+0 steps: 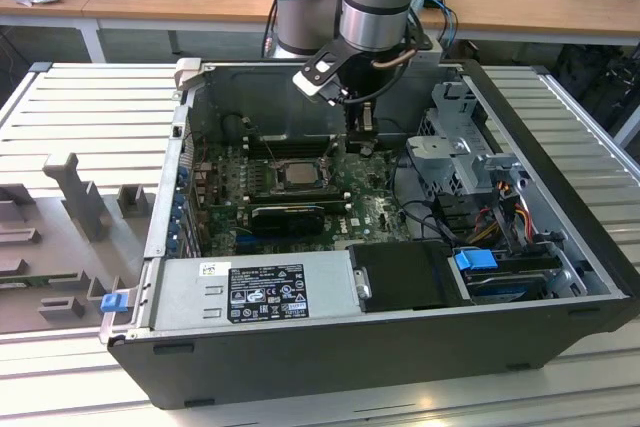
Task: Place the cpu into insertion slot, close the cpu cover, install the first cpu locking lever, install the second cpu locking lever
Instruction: 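Close the cpu cover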
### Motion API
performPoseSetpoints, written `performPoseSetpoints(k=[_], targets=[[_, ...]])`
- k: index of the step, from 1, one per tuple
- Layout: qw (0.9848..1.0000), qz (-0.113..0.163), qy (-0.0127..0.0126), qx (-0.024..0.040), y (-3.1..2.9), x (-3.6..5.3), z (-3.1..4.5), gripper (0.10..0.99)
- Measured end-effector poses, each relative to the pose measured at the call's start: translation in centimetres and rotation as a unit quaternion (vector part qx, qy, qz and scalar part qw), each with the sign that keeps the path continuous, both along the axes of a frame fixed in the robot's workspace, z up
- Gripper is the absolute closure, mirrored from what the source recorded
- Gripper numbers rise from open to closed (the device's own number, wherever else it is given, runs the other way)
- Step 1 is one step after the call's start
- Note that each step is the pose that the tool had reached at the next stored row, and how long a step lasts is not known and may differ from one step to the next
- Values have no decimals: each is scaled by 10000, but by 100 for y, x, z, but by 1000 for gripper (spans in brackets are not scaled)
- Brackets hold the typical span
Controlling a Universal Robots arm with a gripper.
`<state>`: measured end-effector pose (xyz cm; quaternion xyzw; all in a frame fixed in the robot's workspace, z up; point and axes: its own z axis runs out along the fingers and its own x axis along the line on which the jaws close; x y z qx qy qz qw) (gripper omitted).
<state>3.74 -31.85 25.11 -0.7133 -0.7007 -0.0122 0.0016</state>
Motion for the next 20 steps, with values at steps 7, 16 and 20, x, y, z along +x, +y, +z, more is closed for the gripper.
performPoseSetpoints(k=[7, 16, 20], targets=[[10000, 4, 0, 1, 0, -264, -6, 980], [10000, 71, 0, 1, 0, -417, -145, 980], [9999, 102, 12, 33, 1, -563, -167, 980]])
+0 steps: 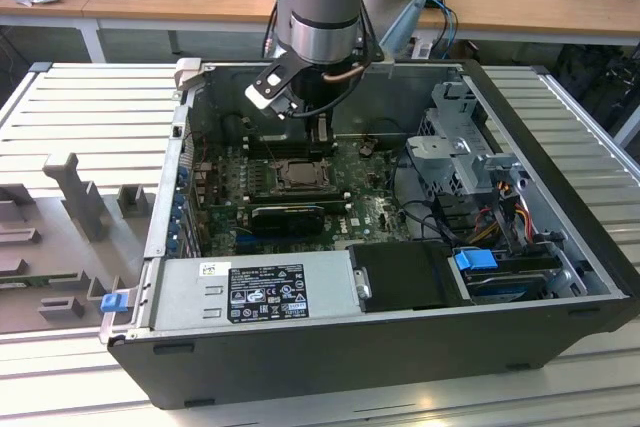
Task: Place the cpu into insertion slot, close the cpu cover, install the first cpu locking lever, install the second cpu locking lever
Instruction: 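Close the cpu cover, then install the first cpu locking lever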
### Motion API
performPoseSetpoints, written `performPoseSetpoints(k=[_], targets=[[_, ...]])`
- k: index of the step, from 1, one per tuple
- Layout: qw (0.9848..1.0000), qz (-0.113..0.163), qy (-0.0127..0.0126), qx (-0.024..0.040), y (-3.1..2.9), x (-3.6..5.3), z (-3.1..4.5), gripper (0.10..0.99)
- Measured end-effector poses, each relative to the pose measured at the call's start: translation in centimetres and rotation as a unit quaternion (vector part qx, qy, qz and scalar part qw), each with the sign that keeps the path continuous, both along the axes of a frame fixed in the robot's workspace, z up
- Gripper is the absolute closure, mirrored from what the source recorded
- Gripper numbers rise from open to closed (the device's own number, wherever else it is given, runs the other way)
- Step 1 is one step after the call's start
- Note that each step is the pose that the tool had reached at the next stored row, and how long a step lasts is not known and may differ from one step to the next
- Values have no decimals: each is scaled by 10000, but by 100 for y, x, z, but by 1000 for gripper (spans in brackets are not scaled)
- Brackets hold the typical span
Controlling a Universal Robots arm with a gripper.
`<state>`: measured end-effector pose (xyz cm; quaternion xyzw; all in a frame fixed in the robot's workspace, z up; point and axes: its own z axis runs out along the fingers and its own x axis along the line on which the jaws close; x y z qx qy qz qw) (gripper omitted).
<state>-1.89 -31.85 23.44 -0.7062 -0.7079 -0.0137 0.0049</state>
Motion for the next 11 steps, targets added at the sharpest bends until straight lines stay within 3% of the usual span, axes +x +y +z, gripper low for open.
performPoseSetpoints(k=[3, 11], targets=[[10000, 5, 1, 1, 0, -108, -5, 980], [10000, 6, 1, 2, 0, -162, -5, 980]])
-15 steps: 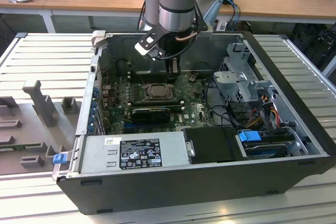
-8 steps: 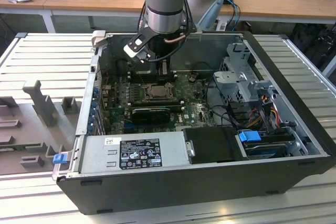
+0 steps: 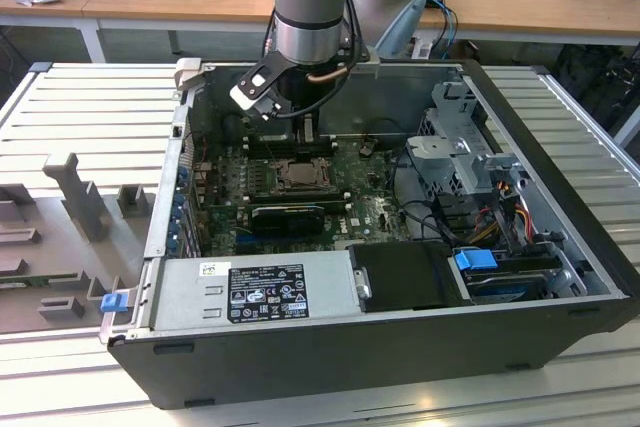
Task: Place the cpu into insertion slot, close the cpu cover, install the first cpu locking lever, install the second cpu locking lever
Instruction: 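Install the first cpu locking lever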
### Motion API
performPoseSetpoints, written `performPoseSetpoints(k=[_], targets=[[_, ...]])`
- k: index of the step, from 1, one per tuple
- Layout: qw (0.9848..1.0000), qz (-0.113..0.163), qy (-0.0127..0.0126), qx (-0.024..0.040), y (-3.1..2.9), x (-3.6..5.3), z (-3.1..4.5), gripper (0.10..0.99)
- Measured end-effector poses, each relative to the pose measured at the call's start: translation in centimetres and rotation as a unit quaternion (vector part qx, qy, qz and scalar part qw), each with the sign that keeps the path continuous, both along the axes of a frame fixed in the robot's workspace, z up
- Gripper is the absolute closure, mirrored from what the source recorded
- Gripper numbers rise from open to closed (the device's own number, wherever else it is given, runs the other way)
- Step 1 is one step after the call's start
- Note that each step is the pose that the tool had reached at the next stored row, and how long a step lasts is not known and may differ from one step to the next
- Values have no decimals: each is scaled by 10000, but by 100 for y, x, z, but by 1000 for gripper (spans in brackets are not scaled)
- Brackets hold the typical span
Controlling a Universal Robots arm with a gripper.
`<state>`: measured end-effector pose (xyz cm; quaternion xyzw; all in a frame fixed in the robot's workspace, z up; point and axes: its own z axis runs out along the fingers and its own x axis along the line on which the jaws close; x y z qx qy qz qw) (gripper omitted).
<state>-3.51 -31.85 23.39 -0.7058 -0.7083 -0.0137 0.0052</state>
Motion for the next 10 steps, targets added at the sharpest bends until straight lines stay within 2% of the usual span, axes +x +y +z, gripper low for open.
performPoseSetpoints(k=[10], targets=[[10000, 0, 0, -3, 0, 0, 85, 980]])
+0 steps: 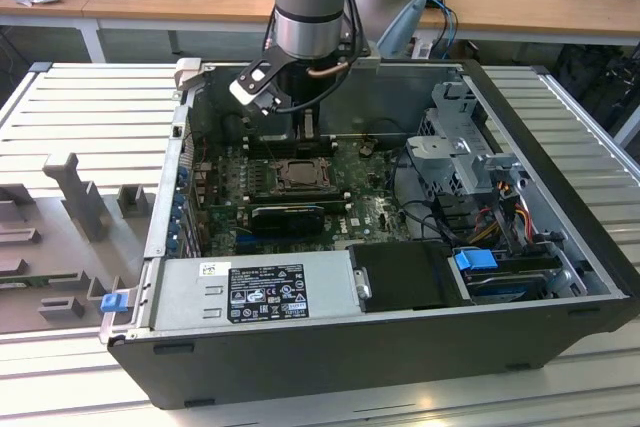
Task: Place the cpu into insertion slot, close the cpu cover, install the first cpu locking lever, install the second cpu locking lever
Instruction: 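Install the first cpu locking lever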
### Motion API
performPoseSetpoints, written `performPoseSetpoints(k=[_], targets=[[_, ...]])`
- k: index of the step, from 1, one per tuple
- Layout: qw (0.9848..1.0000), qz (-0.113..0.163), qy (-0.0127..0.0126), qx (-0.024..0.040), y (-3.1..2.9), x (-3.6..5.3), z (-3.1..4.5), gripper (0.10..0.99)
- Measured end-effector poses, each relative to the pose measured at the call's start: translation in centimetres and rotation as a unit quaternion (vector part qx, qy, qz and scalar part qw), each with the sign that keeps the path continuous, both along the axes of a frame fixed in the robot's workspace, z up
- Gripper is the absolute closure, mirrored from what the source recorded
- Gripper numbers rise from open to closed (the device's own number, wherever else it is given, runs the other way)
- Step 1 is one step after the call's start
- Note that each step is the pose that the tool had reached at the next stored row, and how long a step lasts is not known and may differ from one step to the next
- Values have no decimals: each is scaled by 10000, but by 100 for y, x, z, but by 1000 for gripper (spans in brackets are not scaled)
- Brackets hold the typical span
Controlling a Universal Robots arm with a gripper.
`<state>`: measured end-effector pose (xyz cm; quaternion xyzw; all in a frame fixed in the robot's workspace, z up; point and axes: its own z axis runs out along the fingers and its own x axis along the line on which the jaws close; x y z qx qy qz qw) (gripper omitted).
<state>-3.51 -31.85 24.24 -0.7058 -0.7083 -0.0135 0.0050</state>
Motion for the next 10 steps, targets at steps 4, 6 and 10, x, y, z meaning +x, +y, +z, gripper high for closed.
performPoseSetpoints(k=[4, 6, 10], targets=[[10000, 0, 0, -8, 0, 0, 81, 980], [10000, 0, 0, -24, 0, 0, 120, 980], [10000, 0, 0, -73, 3, 0, 236, 980]])
